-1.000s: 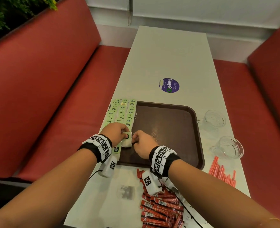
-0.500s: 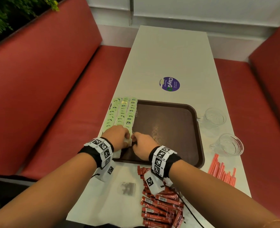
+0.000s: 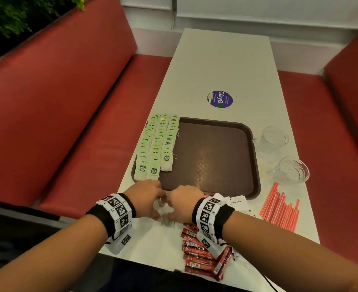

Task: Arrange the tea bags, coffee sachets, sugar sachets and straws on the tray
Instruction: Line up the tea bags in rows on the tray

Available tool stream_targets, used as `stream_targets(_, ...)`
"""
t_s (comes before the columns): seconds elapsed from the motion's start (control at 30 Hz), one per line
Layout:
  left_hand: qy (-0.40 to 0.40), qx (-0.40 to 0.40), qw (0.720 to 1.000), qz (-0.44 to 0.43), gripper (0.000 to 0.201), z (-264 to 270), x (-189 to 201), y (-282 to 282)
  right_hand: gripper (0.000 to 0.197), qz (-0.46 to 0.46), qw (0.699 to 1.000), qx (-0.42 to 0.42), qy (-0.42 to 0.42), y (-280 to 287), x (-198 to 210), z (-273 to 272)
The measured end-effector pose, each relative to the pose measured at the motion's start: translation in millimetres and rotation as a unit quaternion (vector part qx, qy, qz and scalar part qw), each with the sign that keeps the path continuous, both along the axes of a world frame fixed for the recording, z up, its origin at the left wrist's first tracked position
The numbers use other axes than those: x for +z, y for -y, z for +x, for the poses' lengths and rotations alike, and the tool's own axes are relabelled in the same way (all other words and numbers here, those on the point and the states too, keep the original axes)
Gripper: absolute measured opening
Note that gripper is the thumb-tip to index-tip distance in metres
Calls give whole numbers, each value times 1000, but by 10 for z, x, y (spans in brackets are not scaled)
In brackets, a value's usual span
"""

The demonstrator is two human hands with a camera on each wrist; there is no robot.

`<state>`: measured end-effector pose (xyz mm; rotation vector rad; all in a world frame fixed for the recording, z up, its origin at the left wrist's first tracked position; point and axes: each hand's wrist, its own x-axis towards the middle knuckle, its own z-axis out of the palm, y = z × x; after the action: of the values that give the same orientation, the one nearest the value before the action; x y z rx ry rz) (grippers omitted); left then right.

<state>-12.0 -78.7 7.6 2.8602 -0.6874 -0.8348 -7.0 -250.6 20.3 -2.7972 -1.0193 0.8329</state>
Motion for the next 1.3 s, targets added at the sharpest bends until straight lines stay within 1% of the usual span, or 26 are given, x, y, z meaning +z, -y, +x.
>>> stream_targets(0.1,0,-16,1000,27,47,-79,-13,10,32,-45,999,19,7,-63,26,-93)
stream_targets(0.27,-3,-8,1000,11,37,-142,-53,-40,18,-75,997,15,-27,-148,-12,-122)
stream_targets(0.33,-5,0,1000,-7,32,-148,-48,-66,24,-66,997,15,-26,-166,-17,-108)
stream_targets(0.4,-3,22,999,-45,23,-147,-22,-88,28,-40,999,3,-20,-167,-3,-64)
stream_targets(0.43,-1,39,997,-69,20,-142,2,-109,27,-22,1000,-10,-20,-156,18,-29)
stream_targets(0.5,1,73,990,-120,20,-123,65,-148,26,11,999,-34,-24,-112,58,57)
stream_targets(0.57,10,79,986,-148,12,-67,141,-178,21,45,997,-66,-16,-37,106,161)
stream_targets(0.6,15,77,985,-152,11,-21,178,-190,22,59,995,-83,-8,17,124,222)
stream_targets(0.63,21,81,985,-153,17,26,213,-200,25,64,993,-96,-4,79,143,284)
stream_targets(0.73,37,102,981,-162,28,166,296,-264,32,22,996,-90,-21,300,179,443)
stream_targets(0.8,36,112,981,-152,35,241,317,-308,34,-11,997,-65,-39,437,178,483)
stream_targets(0.83,36,125,980,-148,33,277,325,-317,36,-21,997,-53,-45,490,171,484)
stream_targets(0.9,50,156,973,-161,18,341,344,-314,37,-25,998,-35,-48,557,131,468)
stream_targets(0.97,56,177,970,-160,4,400,352,-294,32,-16,999,-21,-40,575,81,451)
stream_targets(1.07,60,173,975,-124,15,497,316,-247,22,-3,1000,-2,-25,559,25,444)
stream_targets(1.13,53,186,975,-107,17,582,266,-224,17,3,1000,7,-13,534,13,451)
stream_targets(1.2,43,204,974,-91,16,680,206,-202,15,12,1000,10,1,513,9,468)
stream_targets(1.3,41,189,979,-62,21,829,126,-153,13,30,1000,-8,3,514,19,482)
